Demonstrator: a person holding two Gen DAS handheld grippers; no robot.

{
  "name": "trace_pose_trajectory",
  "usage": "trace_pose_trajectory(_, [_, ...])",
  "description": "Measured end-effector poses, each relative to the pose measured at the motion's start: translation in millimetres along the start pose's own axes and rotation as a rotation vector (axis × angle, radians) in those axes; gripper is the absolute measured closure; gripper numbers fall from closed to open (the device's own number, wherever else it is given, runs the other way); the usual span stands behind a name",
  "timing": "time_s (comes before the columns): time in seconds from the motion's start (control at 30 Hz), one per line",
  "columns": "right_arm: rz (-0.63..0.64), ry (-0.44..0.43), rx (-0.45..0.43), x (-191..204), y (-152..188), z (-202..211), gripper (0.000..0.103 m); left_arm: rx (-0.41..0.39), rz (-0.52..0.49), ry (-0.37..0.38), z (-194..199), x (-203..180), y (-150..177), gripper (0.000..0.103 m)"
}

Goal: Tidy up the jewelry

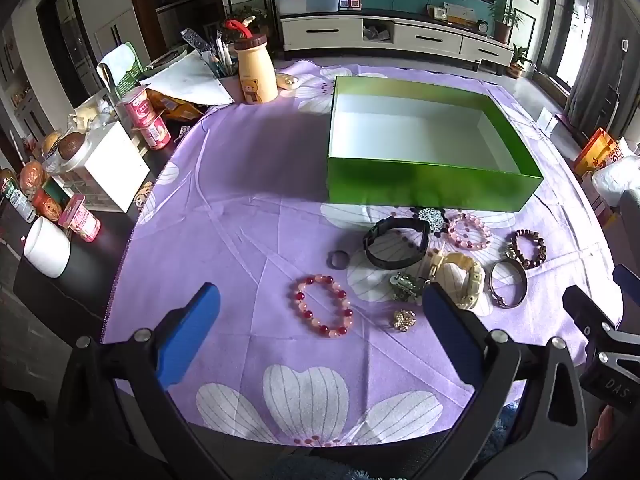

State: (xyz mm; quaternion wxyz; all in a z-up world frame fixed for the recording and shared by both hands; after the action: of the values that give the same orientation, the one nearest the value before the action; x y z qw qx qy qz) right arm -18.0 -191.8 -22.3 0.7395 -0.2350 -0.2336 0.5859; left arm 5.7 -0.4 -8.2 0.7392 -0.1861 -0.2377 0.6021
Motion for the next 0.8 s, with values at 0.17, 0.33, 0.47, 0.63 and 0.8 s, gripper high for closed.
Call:
trace_pose_trajectory(0.17, [-0.006, 0.004, 0.005, -1, 0, -2, 0.001, 0.002, 0.005, 0.003, 0, 1, 0, 0.002])
trace_pose_trajectory(0.33, [-0.008, 0.001, -0.003, -1, 0, -2, 0.001, 0.002, 0.009, 0.007, -3, 3, -1, 0.002])
trace_pose_trajectory(0.47, [-0.008, -0.004, -0.005, -2, -3, -4, 0.001, 0.006, 0.014, 0.018, -5, 3, -5, 0.002])
trace_pose_trajectory(0.63, [0.000, -0.007, -0.003, 2, -4, -3, 0.001, 0.001, 0.013, 0.015, -5, 3, -6, 0.002])
trace_pose_trajectory(0.8, [-0.005, 0.005, 0.019, 2, -5, -13, 0.001, 0.007, 0.007, 0.014, -13, 1, -6, 0.002])
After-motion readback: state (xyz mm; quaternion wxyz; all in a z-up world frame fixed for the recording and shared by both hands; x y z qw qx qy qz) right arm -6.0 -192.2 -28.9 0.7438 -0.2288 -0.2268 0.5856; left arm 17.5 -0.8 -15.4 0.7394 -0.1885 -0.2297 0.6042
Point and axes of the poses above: each gripper's, at about its wrist camera, not at the fingertips, and z roughly against the way its jaws point, x to its left, y to its underside, the point moved 1 cm from there along -z, roughly the way its jaws point, and after that the axes turned 6 degrees about -z, right-handed, at the moved point
